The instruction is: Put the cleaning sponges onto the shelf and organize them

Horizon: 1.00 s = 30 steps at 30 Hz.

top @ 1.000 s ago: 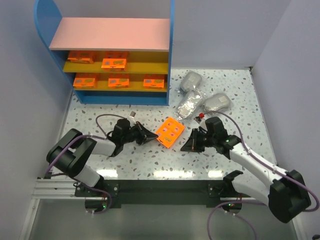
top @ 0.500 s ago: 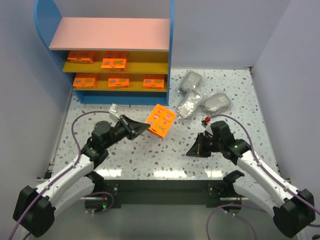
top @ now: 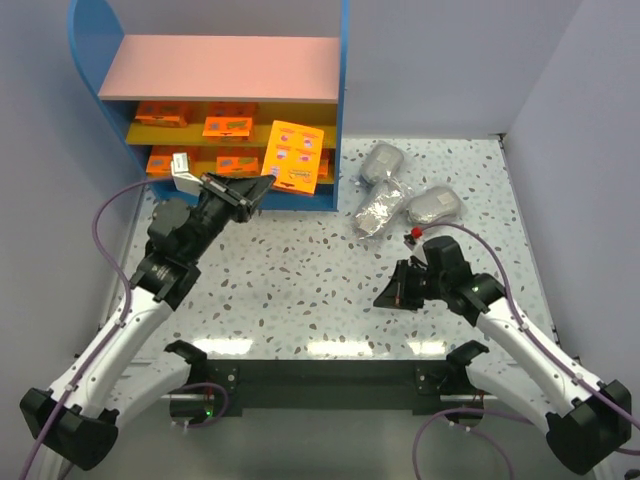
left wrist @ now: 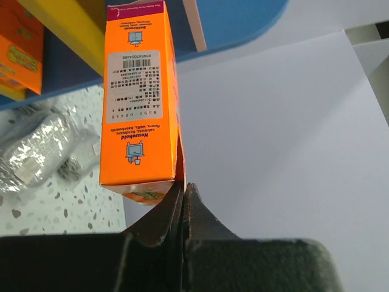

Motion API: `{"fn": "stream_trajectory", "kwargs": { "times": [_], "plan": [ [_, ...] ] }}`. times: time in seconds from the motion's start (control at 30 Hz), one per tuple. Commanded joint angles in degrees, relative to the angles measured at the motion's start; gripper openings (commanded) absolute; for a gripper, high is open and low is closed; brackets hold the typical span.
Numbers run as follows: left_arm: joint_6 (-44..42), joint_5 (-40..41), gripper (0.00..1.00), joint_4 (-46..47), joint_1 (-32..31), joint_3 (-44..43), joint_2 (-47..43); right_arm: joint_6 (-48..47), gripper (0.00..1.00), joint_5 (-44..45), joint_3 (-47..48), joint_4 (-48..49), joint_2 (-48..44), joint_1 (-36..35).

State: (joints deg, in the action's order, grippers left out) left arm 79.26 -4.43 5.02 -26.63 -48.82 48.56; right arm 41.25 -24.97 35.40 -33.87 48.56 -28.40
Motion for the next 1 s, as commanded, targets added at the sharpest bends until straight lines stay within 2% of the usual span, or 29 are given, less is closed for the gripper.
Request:
{"fn": "stream_trajectory", "kwargs": {
  "times": [0.0, 0.13, 0.33, 0.5, 0.67, 0.97],
  "plan": [
    [-0.9, 0.5, 0.00, 0.6, 3.8, -2.7, 3.3, -0.8, 0.00, 0.8, 2.8, -1.8, -1.4, 0.0],
    [-0.3, -2.8, 0.00, 4.7, 8.3, -4.3, 9.0, -0.8, 0.00, 1.1, 3.0, -2.5, -2.6, 0.0],
    [0.2, -5.7, 0.00, 13.2, 9.8, -8.5, 16.3, -1.3, 0.00, 1.8, 3.8, -3.6, -3.2, 0.0],
    [1.7, -6.3, 0.00, 16.4, 9.8, -9.4, 19.5, -2.1, 0.00, 2.2, 3.8, -4.8, -3.8, 0.0],
    [4.5, -7.9, 0.00, 18.4, 9.8, -8.4, 20.0, -2.2, 0.00, 2.2, 3.5, -4.8, -3.9, 0.0],
    [4.4, -8.0, 0.00, 13.6, 9.8, -8.9, 16.2, -2.1, 0.00, 1.6, 3.1, -3.0, -2.2, -0.1]
  ]
}}
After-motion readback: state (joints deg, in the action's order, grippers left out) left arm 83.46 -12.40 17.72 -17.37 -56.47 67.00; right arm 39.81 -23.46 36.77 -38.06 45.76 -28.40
